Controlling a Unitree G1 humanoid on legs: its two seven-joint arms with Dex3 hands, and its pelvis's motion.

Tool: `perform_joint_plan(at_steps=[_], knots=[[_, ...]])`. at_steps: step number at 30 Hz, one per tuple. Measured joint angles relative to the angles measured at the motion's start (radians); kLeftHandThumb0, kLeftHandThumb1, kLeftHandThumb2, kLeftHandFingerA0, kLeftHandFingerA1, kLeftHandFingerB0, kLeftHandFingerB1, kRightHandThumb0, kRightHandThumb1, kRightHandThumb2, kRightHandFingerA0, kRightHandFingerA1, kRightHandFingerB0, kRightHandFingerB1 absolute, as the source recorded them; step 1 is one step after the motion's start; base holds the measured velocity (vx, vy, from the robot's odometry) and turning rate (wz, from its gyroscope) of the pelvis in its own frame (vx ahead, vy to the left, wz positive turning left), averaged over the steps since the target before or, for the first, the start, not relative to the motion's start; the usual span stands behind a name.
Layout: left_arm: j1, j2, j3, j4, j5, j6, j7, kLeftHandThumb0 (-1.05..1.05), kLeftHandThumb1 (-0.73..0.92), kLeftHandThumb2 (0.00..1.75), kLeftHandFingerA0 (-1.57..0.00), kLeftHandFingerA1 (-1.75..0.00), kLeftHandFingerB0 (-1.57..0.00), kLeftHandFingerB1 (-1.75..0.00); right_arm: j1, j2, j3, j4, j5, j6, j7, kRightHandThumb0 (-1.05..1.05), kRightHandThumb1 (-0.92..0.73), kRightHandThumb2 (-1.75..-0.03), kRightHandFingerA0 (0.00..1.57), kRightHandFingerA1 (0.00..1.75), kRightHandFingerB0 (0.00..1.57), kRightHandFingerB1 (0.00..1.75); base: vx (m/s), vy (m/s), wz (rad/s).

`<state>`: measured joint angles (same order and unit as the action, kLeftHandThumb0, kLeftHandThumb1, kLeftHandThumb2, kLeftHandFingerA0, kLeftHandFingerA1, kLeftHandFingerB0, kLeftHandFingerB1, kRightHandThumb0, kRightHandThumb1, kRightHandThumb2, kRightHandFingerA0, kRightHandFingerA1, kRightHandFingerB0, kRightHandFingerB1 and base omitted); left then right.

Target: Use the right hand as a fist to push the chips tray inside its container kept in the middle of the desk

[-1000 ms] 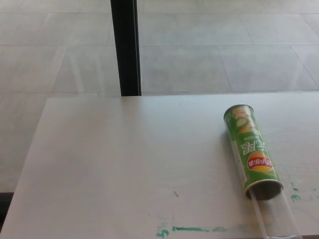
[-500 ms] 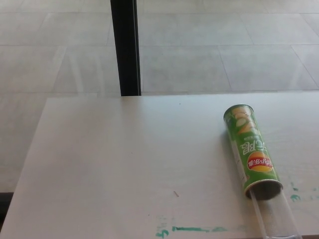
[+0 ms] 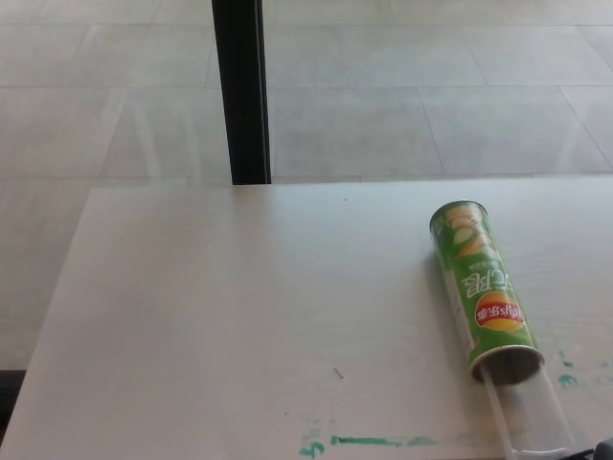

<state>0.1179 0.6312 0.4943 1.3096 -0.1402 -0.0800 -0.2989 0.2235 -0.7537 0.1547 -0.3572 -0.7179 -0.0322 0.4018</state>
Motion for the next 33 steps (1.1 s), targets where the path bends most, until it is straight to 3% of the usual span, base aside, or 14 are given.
perform_joint_plan(at_steps=[11, 12, 13, 27, 28, 29, 33], knots=[[0.012, 0.001, 0.009, -0.001, -0.006, 0.0, -0.003, -0.67, 0.76, 0.62, -0.5, -0.53, -0.4, -0.42, -0.068, 0.004, -0.005, 0.013, -0.108, 0.034, -0.002, -0.66, -0.82, -0.65, 0.75, 0.74, 0.58, 0.44, 0.0, 0.0, 0.0], [0.013, 0.001, 0.008, 0.0, -0.006, 0.0, -0.003, -0.67, 0.6, 0.97, -0.43, -0.61, -0.33, -0.54, -0.071, 0.006, -0.005, 0.012, -0.112, 0.036, -0.001, -0.65, -0.82, -0.64, 0.74, 0.74, 0.58, 0.44, 0.0, 0.0, 0.0], [0.013, 0.001, 0.008, 0.0, -0.006, 0.0, -0.003, -0.67, 0.77, 0.63, -0.5, -0.55, -0.39, -0.42, -0.072, 0.007, -0.005, 0.012, -0.118, 0.037, -0.002, -0.65, -0.8, -0.64, 0.76, 0.72, 0.58, 0.44, 0.0, 0.0, 0.0], [0.018, 0.001, 0.009, 0.001, -0.008, -0.003, -0.003, -0.66, 0.77, 0.62, -0.52, -0.52, -0.41, -0.42, -0.098, 0.093, 0.011, 0.035, -0.153, 0.053, -0.001, -0.65, -0.8, -0.64, 0.78, 0.76, 0.59, 0.44, 0.0, 0.0, 0.0], [0.018, 0.001, 0.009, 0.001, -0.008, -0.004, -0.003, -0.66, 0.59, 0.96, -0.46, -0.61, -0.36, -0.54, -0.103, 0.1, 0.014, 0.035, -0.155, 0.057, -0.001, -0.65, -0.8, -0.64, 0.76, 0.72, 0.58, 0.43, 0.0, 0.0, 0.0], [0.018, 0.001, 0.009, 0.001, -0.008, -0.004, -0.003, -0.67, 0.77, 0.62, -0.51, -0.53, -0.41, -0.42, -0.11, 0.109, 0.02, 0.036, -0.16, 0.064, 0.001, -0.64, -0.8, -0.64, 0.75, 0.69, 0.57, 0.42, 0.0, 0.0, 0.0], [0.016, 0.001, 0.008, 0.001, -0.008, -0.004, -0.003, -0.68, 0.77, 0.63, -0.5, -0.53, -0.42, -0.41, -0.12, 0.13, 0.031, 0.037, -0.175, 0.085, 0.006, -0.62, -0.8, -0.63, 0.75, 0.68, 0.56, 0.43, 0.0, 0.0, 0.0]])
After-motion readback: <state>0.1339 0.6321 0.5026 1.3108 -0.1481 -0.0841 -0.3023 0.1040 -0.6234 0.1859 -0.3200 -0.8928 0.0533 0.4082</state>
